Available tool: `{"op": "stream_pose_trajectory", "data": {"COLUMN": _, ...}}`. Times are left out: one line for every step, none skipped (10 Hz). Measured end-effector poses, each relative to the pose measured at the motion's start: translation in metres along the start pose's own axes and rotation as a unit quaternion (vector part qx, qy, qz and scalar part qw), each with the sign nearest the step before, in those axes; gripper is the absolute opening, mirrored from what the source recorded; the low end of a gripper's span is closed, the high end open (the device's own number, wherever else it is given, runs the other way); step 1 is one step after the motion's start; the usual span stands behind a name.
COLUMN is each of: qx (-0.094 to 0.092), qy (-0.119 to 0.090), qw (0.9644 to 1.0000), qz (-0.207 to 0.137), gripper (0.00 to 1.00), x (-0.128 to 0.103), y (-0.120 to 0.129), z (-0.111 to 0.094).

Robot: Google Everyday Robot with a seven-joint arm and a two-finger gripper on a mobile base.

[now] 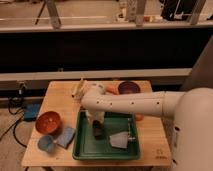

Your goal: Wipe tray with eraser

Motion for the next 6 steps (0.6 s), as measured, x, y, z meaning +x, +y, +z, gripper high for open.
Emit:
{"op": "stream_pose_trajectory", "data": {"qx": 0.003, "qy": 0.002, "qw": 1.0, "qz": 0.007, "gripper": 0.02, "x": 0.004, "y": 0.006, "z": -0.001}}
{"op": "stream_pose_trajectory", "data": {"qx": 0.003, "qy": 0.002, "qw": 0.9998, "qz": 0.018, "gripper": 0.02, "x": 0.004, "y": 0.02, "z": -0.002}}
{"op": "stream_pose_trajectory", "data": {"qx": 0.003, "qy": 0.003, "qw": 0.9997, "qz": 0.026, "gripper": 0.02, "x": 0.004, "y": 0.032, "z": -0.003}}
{"op": "stream_pose_trajectory", "data": {"qx": 0.002, "qy": 0.002, "qw": 0.9994, "qz": 0.036, "gripper": 0.02, "x": 0.0, "y": 0.044, "z": -0.003}}
{"op": "stream_pose_trajectory", "data": {"qx": 0.001, "qy": -0.001, "qw": 0.9991, "qz": 0.041, "gripper": 0.02, "x": -0.006, "y": 0.052, "z": -0.001}}
{"op": "stream_pose_trajectory", "data": {"qx": 0.004, "qy": -0.003, "qw": 0.9989, "qz": 0.046, "gripper": 0.02, "x": -0.013, "y": 0.058, "z": 0.0}}
